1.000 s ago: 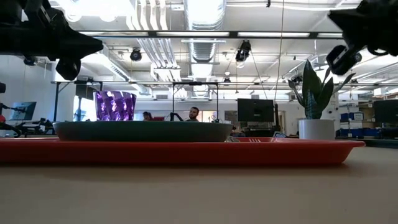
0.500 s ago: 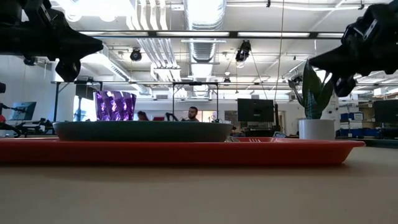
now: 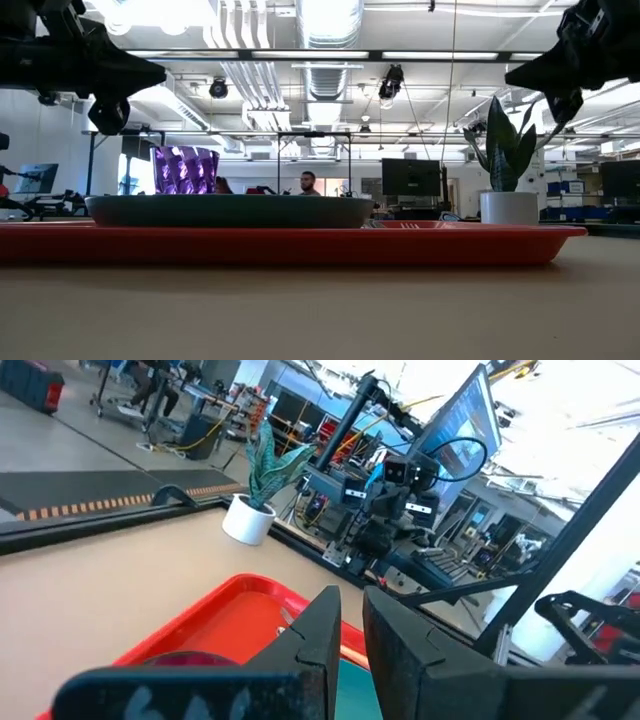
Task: Pick and place plate/cup/fork/spoon on tray
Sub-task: Return to Home Position
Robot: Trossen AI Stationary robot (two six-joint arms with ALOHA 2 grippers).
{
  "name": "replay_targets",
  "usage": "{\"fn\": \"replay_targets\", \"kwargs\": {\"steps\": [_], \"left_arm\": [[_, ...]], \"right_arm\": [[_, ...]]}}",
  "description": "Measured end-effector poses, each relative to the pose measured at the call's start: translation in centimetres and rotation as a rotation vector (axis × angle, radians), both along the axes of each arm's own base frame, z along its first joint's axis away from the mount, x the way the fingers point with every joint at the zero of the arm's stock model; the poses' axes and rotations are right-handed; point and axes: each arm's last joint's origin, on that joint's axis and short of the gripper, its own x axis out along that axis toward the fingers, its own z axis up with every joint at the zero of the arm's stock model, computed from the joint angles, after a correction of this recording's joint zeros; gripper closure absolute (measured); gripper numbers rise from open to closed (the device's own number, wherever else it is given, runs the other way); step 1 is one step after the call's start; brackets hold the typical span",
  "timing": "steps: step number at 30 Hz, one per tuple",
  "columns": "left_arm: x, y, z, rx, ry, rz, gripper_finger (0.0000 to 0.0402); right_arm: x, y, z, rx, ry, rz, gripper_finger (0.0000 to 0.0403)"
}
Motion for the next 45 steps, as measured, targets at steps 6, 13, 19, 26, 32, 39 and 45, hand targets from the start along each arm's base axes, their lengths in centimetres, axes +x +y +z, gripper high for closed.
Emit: {"fn": "replay_targets", "kwargs": {"steps": [6, 13, 19, 26, 32, 39, 45], "left_arm": [[0.0, 0.0, 0.0, 0.094, 0.020, -0.011, 0.0372], [0.0, -0.5, 0.0, 0.276, 0.029, -0.179, 0.0372], [0.1, -0.6, -0.2, 0.309, 0.033, -0.195, 0.0372], [0.2, -0.6, -0.2, 0.328, 0.018, -0.191, 0.0372], [0.1, -0.6, -0.2, 0.328, 0.018, -0.191, 0.0372], [0.1, -0.6, -0.2, 0.342, 0.019, -0.190, 0.0372], [0.1, -0.6, -0.3, 0.362, 0.023, -0.190, 0.0372]], "right_arm": [[-0.8, 0.2, 1.0, -0.117, 0.121, 0.109, 0.0394], [-0.3, 0.5, 0.2, -0.321, 0.151, 0.252, 0.0394], [0.6, 0.8, -2.2, -0.402, 0.140, 0.323, 0.0394], [1.3, 1.0, -4.0, -0.455, 0.011, 0.371, 0.0394], [1.2, 1.0, -4.6, -0.470, -0.064, 0.353, 0.0394], [0.9, 1.0, -4.3, -0.494, -0.098, 0.344, 0.0394], [1.0, 1.0, -4.4, -0.456, -0.083, 0.348, 0.0394]]}}
